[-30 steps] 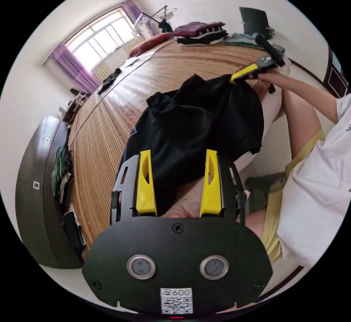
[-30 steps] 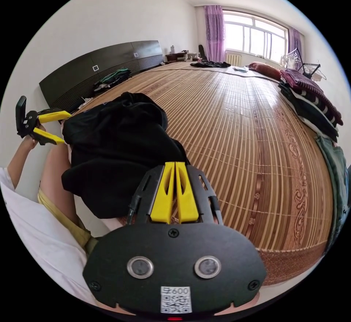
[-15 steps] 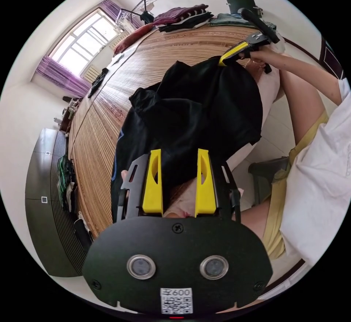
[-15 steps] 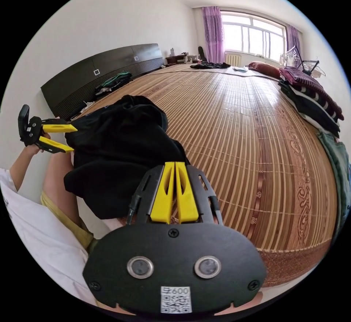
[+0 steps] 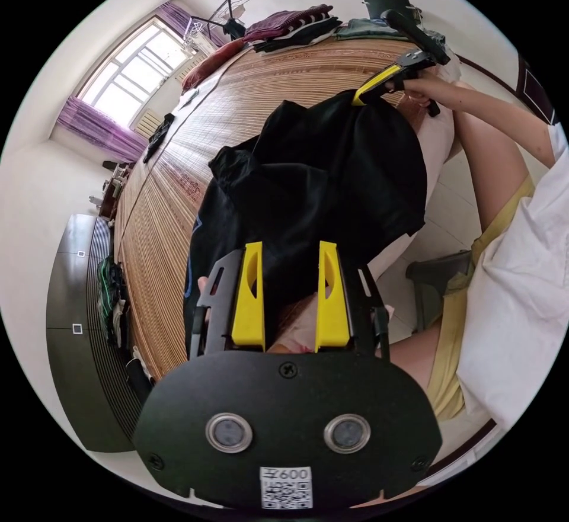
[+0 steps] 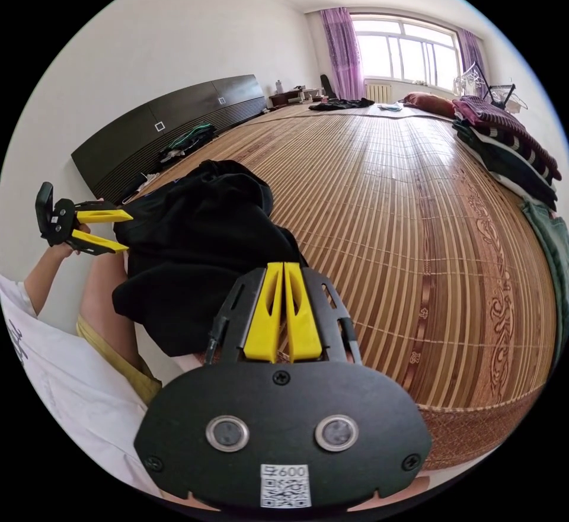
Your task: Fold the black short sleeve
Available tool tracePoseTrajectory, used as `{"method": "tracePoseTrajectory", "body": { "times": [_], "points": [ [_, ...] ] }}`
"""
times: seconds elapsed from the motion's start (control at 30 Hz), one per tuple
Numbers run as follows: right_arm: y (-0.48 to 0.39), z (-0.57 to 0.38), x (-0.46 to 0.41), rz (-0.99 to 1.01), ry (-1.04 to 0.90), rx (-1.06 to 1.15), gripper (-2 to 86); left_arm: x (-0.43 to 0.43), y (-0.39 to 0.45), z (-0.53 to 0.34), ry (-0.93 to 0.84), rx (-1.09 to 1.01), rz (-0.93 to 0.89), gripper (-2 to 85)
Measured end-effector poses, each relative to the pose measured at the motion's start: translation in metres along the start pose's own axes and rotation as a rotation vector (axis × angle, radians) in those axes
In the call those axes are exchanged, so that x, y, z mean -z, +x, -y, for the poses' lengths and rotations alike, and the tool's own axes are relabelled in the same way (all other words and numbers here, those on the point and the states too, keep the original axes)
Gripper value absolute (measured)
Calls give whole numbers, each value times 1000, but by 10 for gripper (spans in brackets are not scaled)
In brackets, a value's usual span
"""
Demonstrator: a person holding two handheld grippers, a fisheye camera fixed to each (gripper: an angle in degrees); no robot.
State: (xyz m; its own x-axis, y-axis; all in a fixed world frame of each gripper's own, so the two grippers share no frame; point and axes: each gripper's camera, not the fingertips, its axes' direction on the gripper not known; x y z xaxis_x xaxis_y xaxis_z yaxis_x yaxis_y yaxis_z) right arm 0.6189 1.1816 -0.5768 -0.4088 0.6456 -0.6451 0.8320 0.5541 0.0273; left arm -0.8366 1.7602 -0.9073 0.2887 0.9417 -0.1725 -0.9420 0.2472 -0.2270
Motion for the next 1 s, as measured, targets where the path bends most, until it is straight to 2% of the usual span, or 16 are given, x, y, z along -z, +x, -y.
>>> {"method": "tracePoseTrajectory", "body": {
  "times": [1.0],
  "points": [
    [23,55,5,3,7,0,-9,-15,32,0,-50,-22,77,147]
  ]
}}
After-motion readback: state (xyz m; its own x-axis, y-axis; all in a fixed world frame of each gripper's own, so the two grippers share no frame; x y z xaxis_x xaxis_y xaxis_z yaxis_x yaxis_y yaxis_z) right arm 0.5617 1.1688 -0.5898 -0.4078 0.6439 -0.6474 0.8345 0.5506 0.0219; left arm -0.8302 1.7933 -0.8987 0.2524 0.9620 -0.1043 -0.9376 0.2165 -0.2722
